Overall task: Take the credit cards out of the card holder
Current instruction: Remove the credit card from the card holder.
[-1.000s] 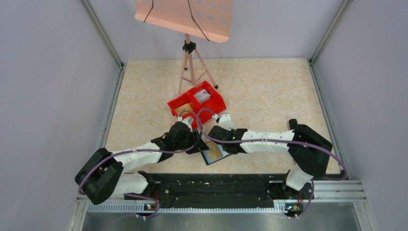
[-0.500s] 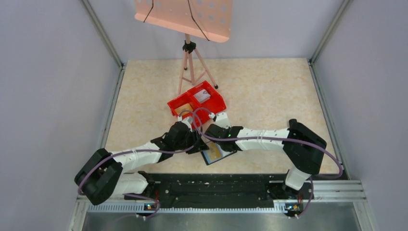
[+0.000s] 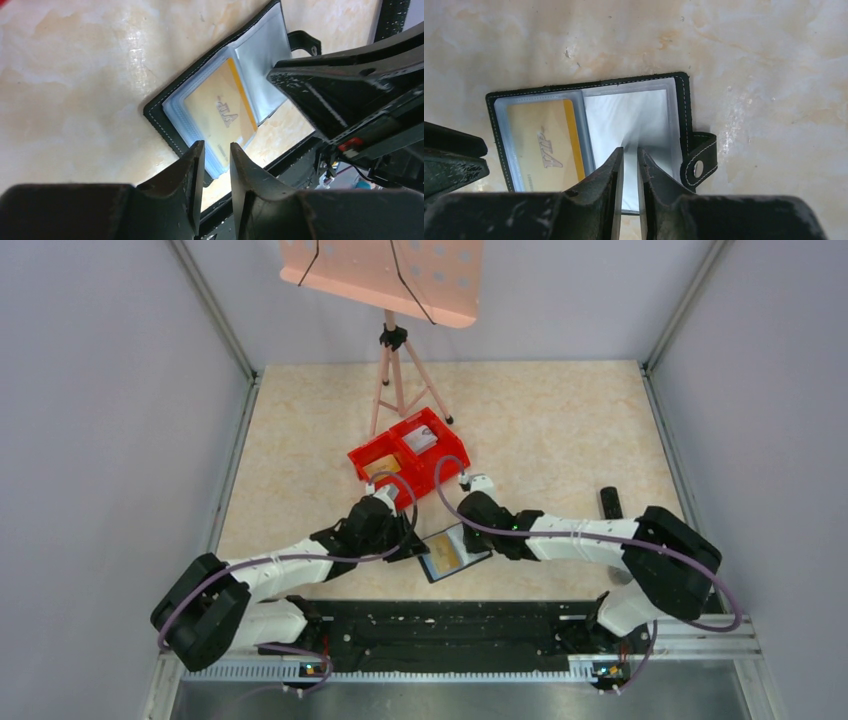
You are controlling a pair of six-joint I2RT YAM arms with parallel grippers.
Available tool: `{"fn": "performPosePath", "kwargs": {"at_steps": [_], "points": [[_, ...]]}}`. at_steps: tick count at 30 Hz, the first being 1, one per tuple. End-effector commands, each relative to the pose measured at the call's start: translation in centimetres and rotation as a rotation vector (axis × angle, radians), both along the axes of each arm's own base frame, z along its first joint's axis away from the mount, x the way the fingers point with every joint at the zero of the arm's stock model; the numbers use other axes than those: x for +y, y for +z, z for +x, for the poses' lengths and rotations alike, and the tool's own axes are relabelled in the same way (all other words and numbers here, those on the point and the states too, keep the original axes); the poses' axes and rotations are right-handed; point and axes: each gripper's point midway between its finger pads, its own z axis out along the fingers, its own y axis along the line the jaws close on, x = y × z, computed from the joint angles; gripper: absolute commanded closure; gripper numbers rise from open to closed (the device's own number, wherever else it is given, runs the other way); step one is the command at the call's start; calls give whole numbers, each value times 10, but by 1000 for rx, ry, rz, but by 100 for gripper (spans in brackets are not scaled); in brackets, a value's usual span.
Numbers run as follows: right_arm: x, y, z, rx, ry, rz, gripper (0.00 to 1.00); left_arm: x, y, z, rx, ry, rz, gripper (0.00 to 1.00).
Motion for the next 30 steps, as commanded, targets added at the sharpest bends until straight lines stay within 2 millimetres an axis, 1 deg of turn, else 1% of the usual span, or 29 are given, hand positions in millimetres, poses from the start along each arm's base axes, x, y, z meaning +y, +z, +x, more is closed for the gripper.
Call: {"fn": "performPosePath", "kwargs": {"at_steps": [1,4,8,13,18,25,30], "points": [[32,31,5,-14,92,285,82,3,-3,0,-27,0,11,72],[33,34,0,15,138,377,81,1,-3,0,-22,-6,3,76],[37,35,-3,61,197,477,81,0,-5,2,-23,-5,10,83],[39,36,-2,92,218,552,81,0,-17,2,2,-9,35,89],[38,28,-3,129,224,572,82,-2,-22,3,16,-11,40,93],[32,14,-2,165,201,557,82,1,-29,2,29,-7,66,94],[31,7,-2,187,196,554,80,2,-32,1,39,-9,75,95]]}}
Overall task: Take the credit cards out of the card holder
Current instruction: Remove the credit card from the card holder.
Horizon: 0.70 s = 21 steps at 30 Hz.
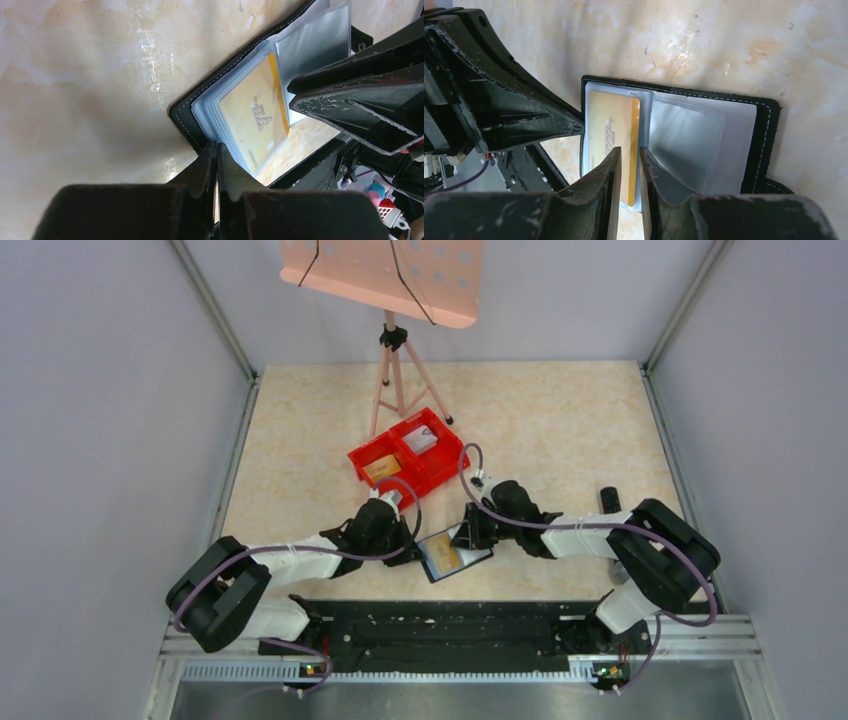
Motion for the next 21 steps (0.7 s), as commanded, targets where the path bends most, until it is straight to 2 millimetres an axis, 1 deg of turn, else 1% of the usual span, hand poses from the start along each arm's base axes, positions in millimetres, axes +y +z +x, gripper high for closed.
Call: {"fn": "performPosePath", "kwargs": {"at_steps": [1,7,14,16,17,19,21], "points": [[2,0,5,-3,6,33,79,-2,0,5,-23,-2,11,95],[3,-9,1,31,16,45,78,-1,4,7,-38,4,13,95],[8,-11,-5,57,45,97,77,-2,0,6,-27,-4,15,95],[8,-11,-6,60,43,111,82,-2,-1,6,-25,-5,15,95],[8,-9,-6,59,41,125,86,-2,-1,6,-24,-4,16,95],[7,-6,-7,58,44,153,99,-1,-2,6,-26,-3,19,95],[6,-3,-7,57,47,178,100,1,-3,6,-24,4,28,95]]}}
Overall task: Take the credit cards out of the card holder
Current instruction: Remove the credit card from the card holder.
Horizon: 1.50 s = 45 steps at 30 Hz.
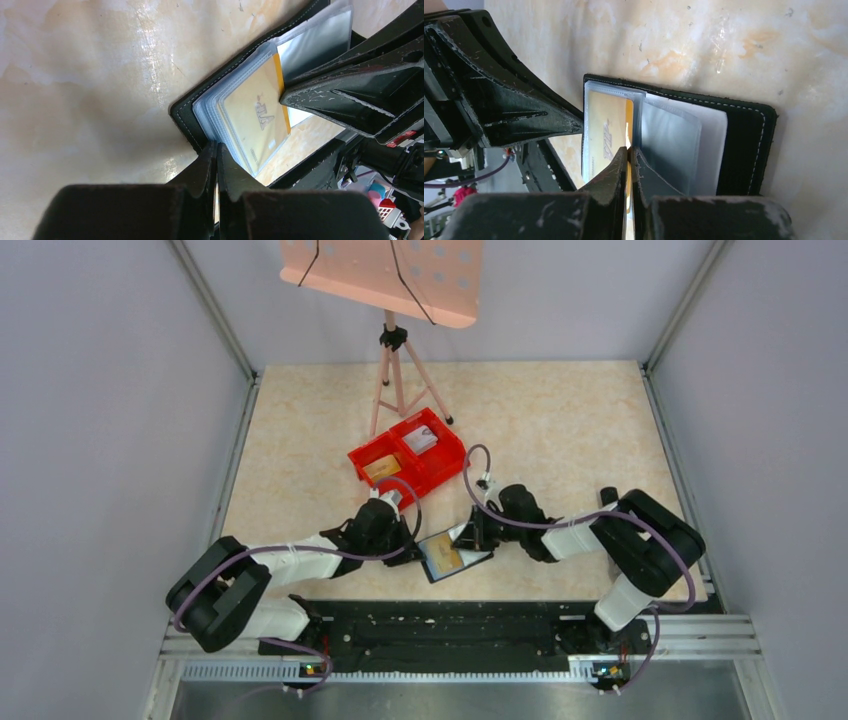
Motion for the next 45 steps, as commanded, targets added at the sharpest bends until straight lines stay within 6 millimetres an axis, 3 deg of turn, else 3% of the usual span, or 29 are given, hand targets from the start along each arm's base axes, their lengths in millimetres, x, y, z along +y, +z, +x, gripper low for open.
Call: {"fn": "performPosePath", "kwargs": {"at_steps": [1,10,40,45], "points": [[5,11,-5,-3,40,94,100,2,-4,6,-23,5,33,95],[-10,9,-1,6,12,85,100,11,-16,3,10,17,97,96],[-43,24,9,-7,-88,39,100,10,-21,1,33,16,102,96],[-36,30,3,3,-40,94,100,9,-20,1,33,15,94,96]]}}
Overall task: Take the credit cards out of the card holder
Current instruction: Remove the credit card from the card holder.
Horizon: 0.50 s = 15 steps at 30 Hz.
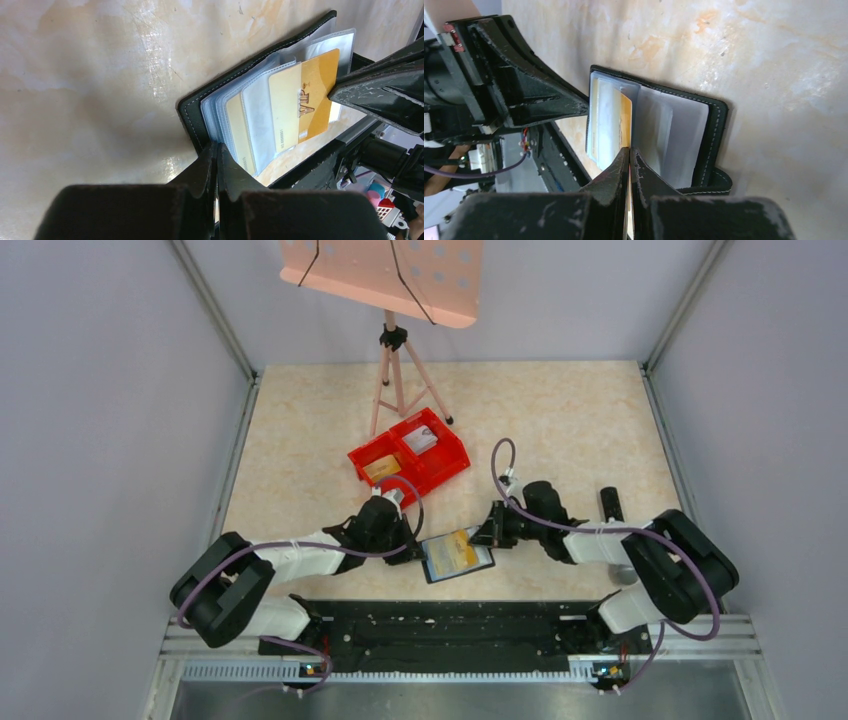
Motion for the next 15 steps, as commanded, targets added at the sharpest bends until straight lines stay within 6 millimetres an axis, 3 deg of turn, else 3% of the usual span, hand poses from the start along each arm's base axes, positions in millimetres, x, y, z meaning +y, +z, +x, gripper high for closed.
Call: {"fn": "performPosePath", "kwargs": {"at_steps": [1,10,15], "points": [[7,12,-2,-21,44,74,100,11,-18,0,12,15,78,96],[16,10,-2,26,43,138,84,7,-16,0,15,7,67,96],[20,7,0,41,31,125,82,5,-15,0,13,2,59,96]]}}
